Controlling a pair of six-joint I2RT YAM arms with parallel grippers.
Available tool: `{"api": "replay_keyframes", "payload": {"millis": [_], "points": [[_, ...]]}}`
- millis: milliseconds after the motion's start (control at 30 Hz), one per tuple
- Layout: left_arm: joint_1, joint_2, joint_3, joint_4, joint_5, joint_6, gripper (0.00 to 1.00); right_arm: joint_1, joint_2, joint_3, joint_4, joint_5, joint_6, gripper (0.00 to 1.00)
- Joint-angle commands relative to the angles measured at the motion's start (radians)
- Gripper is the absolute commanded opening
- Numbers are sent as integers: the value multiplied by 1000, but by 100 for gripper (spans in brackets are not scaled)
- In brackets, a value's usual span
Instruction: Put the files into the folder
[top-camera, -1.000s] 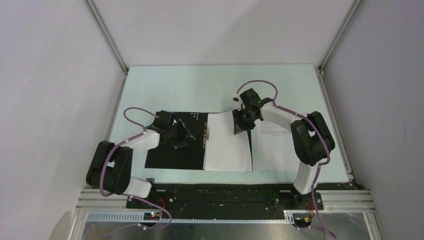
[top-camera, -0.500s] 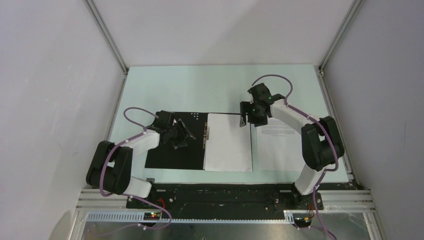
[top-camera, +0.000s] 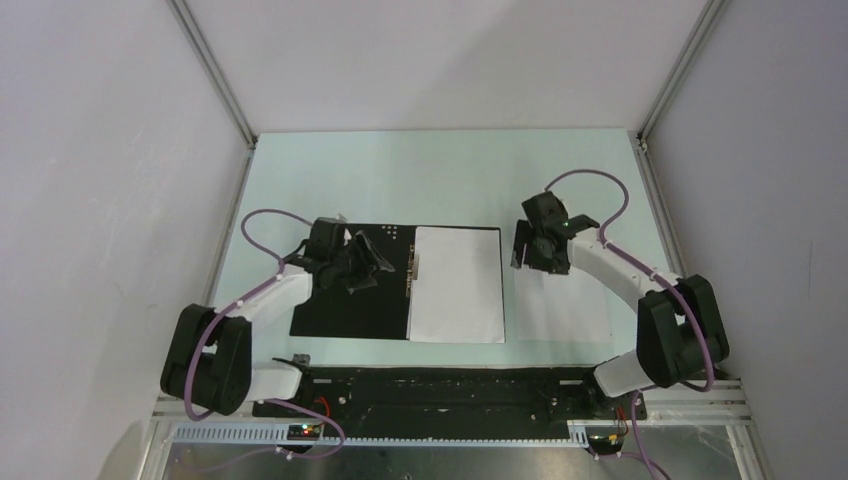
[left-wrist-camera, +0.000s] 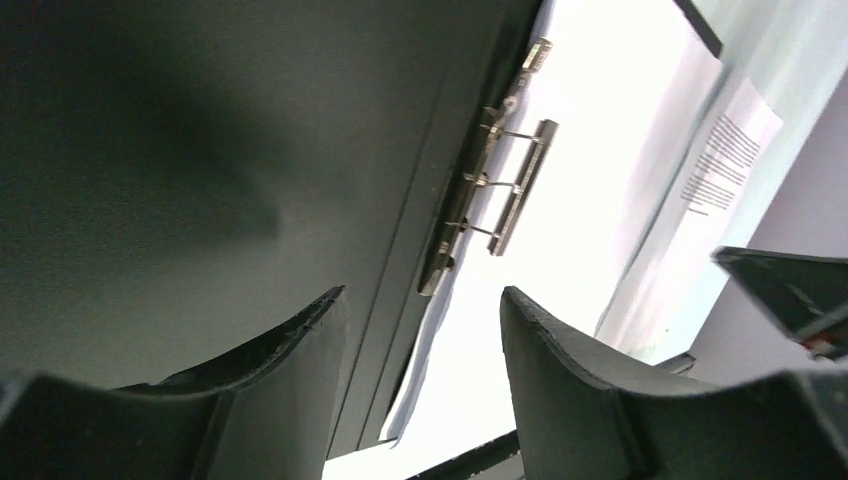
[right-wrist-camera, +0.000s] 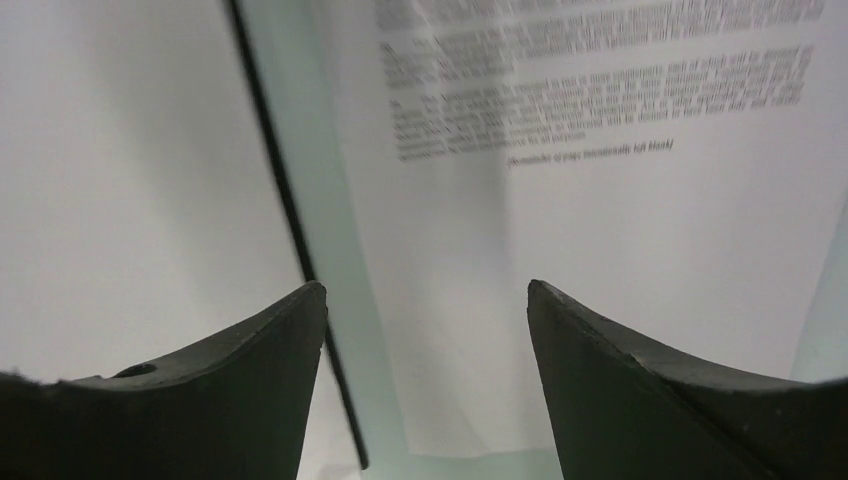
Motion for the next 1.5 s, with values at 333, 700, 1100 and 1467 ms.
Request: {"api": "replay_keyframes", "payload": {"millis": [333, 700, 1100, 1467], "points": [[-26, -119, 50, -32, 47, 78, 63, 87, 170, -74, 143, 129, 95, 82], [-26, -145, 70, -37, 68, 72, 63, 84, 159, -152, 104, 181, 180, 69], [-26, -159, 90, -49, 68, 65, 63, 47, 119, -206, 119, 140, 180, 22], [-28, -162, 108, -53, 79, 68, 63, 38, 47, -212, 139, 95, 170, 0]]}}
